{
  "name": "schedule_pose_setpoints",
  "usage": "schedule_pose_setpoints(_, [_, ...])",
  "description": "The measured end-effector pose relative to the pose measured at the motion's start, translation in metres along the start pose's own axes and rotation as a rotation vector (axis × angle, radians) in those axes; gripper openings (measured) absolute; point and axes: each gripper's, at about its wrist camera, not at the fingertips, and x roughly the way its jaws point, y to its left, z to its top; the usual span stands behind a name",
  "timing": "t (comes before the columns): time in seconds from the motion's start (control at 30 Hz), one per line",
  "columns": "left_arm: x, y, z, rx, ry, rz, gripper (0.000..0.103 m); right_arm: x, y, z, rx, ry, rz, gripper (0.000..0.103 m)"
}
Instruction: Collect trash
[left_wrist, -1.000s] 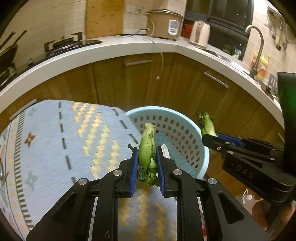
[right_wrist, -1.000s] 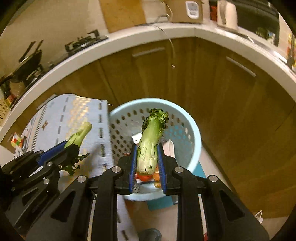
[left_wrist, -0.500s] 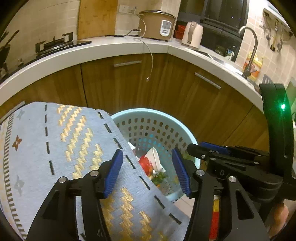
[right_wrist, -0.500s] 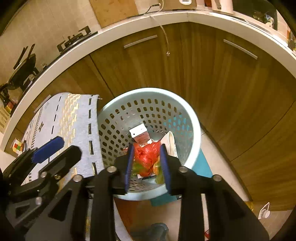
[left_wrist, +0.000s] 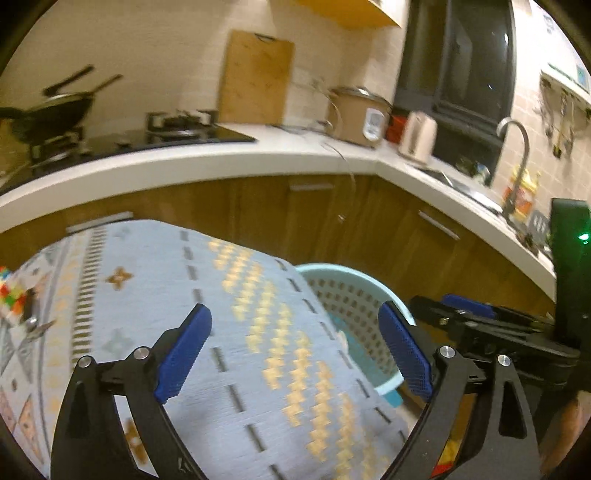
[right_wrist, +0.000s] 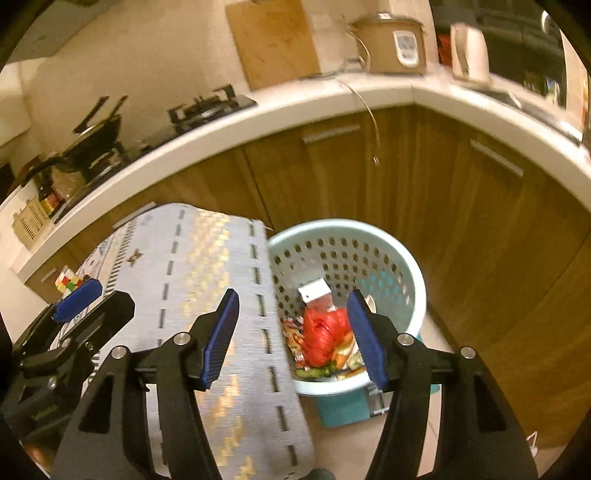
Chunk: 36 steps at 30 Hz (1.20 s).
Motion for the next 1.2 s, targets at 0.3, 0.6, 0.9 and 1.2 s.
schedule_pose_setpoints(0.3, [-0.035, 0.034, -0.031, -0.002, -0.042, 0.122, 0.089, -0.019, 0.043, -0.021, -0.046, -0.079, 0.030, 0.065])
schedule_pose_setpoints(0.6, [-0.040, 0.056, -0.060, -0.029, -0.073, 0.208, 0.089, -0.032, 0.077, -0.038, -0.105, -0.154, 0.033, 0.065])
schedule_pose_setpoints(0.9, [-0.045, 0.063, -0.061, -0.055, -0.100, 0.241, 0.090, -0.039, 0.084, -0.051, -0.114, -0.218, -0.049, 0.065])
schedule_pose_setpoints(1.2, [-0.044, 0.066, -0.061, -0.063, -0.102, 0.275, 0.090, -0.033, 0.079, -0.059, -0.115, -0.219, -0.077, 0.065])
